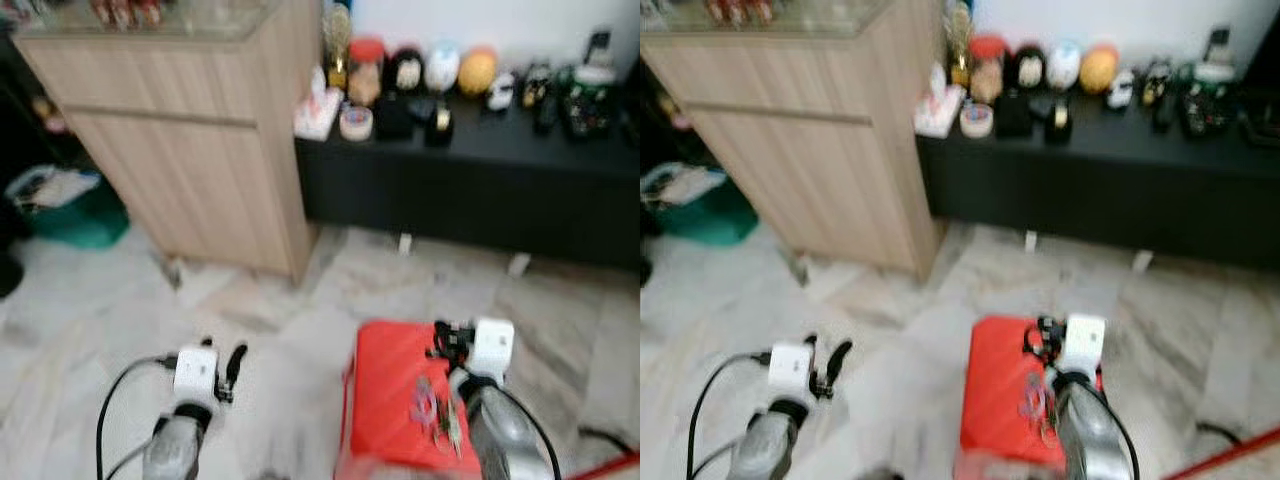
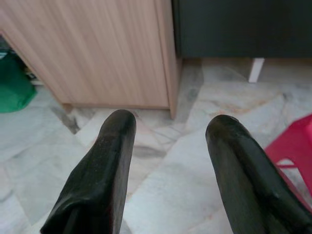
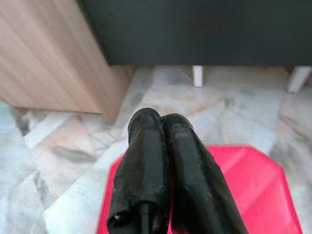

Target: Hang keys on a hook

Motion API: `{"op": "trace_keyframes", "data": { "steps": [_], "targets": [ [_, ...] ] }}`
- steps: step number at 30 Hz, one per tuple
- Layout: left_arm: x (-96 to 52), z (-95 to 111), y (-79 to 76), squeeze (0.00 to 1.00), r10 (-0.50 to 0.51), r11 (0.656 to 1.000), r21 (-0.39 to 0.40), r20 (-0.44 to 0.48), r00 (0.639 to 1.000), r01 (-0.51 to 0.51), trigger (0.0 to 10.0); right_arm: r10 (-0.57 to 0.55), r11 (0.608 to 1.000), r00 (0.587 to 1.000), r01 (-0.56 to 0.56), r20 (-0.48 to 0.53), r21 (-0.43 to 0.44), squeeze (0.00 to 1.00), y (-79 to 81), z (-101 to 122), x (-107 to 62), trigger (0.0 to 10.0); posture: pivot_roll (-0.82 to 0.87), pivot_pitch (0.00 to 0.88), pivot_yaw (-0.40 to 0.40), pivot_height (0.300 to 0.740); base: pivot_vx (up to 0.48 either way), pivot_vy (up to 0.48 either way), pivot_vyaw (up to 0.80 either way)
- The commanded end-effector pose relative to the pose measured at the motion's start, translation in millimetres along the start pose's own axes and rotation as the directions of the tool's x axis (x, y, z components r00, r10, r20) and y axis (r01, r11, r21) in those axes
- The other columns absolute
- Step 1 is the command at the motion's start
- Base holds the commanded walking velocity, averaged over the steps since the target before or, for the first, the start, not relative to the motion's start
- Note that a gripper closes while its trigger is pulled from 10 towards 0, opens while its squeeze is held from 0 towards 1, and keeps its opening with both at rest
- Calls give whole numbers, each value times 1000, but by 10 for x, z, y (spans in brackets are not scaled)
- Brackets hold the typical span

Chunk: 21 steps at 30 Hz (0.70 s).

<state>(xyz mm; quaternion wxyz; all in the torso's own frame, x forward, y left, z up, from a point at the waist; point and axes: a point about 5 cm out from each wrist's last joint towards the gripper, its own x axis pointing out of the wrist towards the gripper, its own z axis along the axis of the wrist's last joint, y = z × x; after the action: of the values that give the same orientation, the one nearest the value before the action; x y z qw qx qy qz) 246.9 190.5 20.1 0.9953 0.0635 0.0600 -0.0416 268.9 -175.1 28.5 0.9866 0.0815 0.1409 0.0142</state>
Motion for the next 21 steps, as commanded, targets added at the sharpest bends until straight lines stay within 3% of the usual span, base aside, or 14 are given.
{"op": "trace_keyframes", "data": {
  "steps": [1,9,14,16,21],
  "targets": [
    [-25,-40,23,0,6,1000,-5,-16,1000,-7,10000,8,1000,1000,-8,-10,4,0,15,-16,-15,10000,24,56,42,740,0,0,0],
    [-7,-5,20,0,3,1000,-6,1,1000,-3,10000,39,999,998,-41,-50,-24,0,33,-32,-9,10000,21,59,36,740,0,0,0],
    [55,137,-1,0,-40,999,-4,50,998,40,10000,113,993,988,-114,-103,-11,0,111,13,37,10000,20,65,30,740,0,0,0],
    [108,236,-41,0,-115,993,12,70,991,114,10000,198,979,975,-201,-105,-23,0,206,88,71,10000,18,67,28,740,0,0,0],
    [181,371,-64,0,-218,976,42,83,972,215,10000,274,962,958,-274,-89,11,0,326,244,122,10000,20,68,24,740,0,0,0]
  ]
}}
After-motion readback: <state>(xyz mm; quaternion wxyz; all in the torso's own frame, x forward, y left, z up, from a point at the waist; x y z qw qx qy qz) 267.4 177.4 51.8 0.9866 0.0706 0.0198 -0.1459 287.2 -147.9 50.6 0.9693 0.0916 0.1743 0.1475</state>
